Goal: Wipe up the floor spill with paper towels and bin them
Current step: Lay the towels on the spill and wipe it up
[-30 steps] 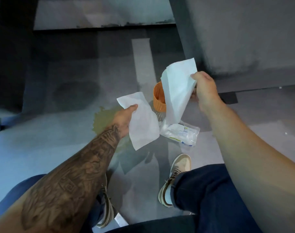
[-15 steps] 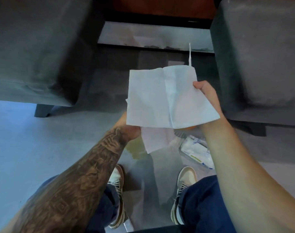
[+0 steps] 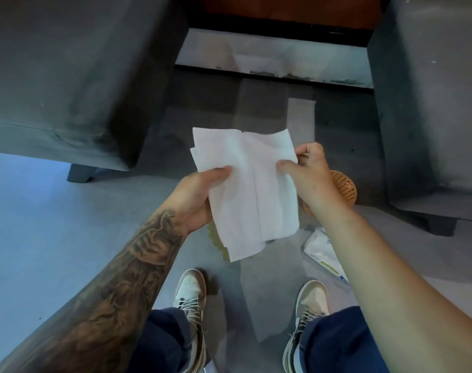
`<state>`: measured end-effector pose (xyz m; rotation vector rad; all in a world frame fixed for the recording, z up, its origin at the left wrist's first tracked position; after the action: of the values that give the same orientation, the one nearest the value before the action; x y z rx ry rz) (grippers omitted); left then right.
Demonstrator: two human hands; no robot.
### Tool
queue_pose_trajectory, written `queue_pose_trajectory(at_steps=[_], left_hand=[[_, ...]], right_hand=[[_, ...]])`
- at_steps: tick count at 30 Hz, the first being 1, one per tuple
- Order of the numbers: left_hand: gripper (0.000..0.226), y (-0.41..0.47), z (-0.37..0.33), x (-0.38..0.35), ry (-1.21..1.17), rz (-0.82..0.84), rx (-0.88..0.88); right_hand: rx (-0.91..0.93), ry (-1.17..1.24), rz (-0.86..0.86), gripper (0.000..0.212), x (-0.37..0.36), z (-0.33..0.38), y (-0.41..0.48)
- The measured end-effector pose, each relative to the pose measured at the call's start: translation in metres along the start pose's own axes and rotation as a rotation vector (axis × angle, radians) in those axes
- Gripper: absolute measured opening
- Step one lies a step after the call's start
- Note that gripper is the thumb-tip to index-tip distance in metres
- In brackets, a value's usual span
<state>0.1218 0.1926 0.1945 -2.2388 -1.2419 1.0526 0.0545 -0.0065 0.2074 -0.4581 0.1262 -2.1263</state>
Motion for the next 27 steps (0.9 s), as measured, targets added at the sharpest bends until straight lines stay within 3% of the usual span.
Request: queue_pose_trajectory(at_steps=[3,6,9,12,17,22,27], left_hand=[[0.030,0.006,0.000,-0.001,-0.024,0.008,0.018],[0.041,0.010,0.003,-0.003,-0.016,0.066,0.050],[0.041,0.012,0.003,0.000,0.011,0.055,0.055],[0.034,0.010,-0.004,0.007,0.012,-0.010,0.035],[0.022,0.005,-0.021,0.033,0.003,-0.235,-0.020],[0.018,0.006,-0.024,0.060,0.165,-0.496,-0.121],[0.016,0.007,-0.016,0.064,0.213,-0.507,-0.098]], right_hand=[[0.071,-0.116,0.081,0.027,-0.018,0.000,-0.005],[-0.077,-0.018,0.318,0.047,-0.038,-0.001,-0.014],[-0.067,0.008,0.371,0.037,-0.049,-0.004,-0.015],[-0.085,0.082,0.319,0.024,-0.047,-0.001,-0.013],[-0.182,0.152,0.111,0.025,-0.028,-0.002,0.007],[0.077,-0.038,-0.211,0.047,0.002,0.008,0.021],[0.206,-0.084,-0.186,0.052,-0.006,0.018,0.023]])
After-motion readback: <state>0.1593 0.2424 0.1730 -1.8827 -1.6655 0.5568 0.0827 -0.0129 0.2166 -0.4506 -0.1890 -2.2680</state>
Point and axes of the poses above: each hand's wrist, its own y-axis towards the middle knuckle, its own x-axis out of the back of the hand, z = x × y, the point moved 3 cm from there along y, towards the middle knuckle, and after that the axes turned 5 degrees about x, right-handed, at the moved point
